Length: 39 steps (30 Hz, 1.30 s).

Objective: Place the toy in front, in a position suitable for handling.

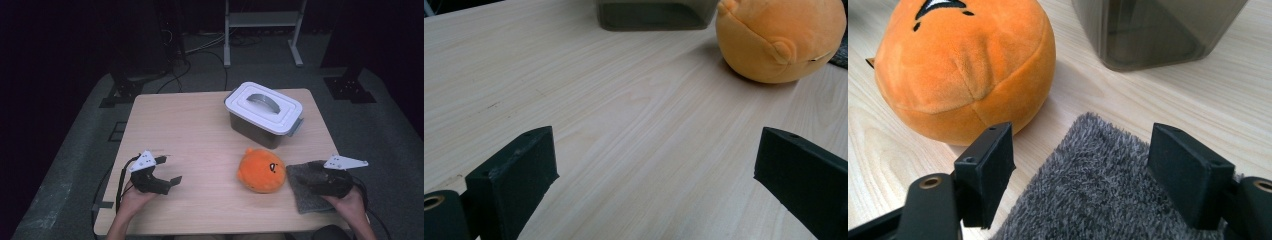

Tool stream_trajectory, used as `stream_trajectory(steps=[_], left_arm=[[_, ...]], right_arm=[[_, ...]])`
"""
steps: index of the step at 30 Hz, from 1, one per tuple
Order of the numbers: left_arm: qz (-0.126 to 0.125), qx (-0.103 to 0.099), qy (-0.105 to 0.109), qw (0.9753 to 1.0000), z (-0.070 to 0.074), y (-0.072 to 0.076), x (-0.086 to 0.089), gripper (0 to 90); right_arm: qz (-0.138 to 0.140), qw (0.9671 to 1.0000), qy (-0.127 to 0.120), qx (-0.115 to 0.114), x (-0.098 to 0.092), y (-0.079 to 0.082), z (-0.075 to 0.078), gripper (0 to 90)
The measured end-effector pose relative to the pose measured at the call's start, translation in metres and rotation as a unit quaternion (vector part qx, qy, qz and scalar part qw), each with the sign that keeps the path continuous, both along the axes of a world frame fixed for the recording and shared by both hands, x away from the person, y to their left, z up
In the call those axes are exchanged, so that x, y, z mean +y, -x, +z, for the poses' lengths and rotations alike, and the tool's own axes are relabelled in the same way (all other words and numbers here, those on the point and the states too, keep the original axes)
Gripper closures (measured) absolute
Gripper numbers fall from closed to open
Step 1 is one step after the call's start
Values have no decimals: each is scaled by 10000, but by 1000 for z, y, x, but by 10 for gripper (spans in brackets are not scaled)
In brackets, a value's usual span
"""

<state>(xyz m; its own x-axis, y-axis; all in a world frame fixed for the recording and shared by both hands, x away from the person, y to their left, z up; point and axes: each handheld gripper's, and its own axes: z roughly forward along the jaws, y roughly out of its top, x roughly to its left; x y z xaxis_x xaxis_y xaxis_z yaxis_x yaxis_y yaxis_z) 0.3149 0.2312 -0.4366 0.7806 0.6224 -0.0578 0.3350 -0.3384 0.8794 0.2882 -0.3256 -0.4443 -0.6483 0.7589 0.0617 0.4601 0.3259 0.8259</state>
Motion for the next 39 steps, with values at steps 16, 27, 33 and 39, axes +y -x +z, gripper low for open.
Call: stream_trajectory(steps=[16, 27, 33, 39], left_arm=[[-348, -118, 232, 9991, 10, 0, -23, 33], [-1153, -511, 424, 9911, 44, -6, -86, 36], [-1661, -608, 271, 9839, 54, -13, -132, 49], [-1969, -649, 273, 9779, 56, -21, -164, 50]], right_arm=[[60, 10000, -28, 59, -2, -2, -3, 252], [101, 9998, -149, -68, 2, -2, 1, 251], [125, 9998, -128, -78, 2, -3, 1, 251], [134, 9997, -197, -80, 0, -2, 2, 251]])
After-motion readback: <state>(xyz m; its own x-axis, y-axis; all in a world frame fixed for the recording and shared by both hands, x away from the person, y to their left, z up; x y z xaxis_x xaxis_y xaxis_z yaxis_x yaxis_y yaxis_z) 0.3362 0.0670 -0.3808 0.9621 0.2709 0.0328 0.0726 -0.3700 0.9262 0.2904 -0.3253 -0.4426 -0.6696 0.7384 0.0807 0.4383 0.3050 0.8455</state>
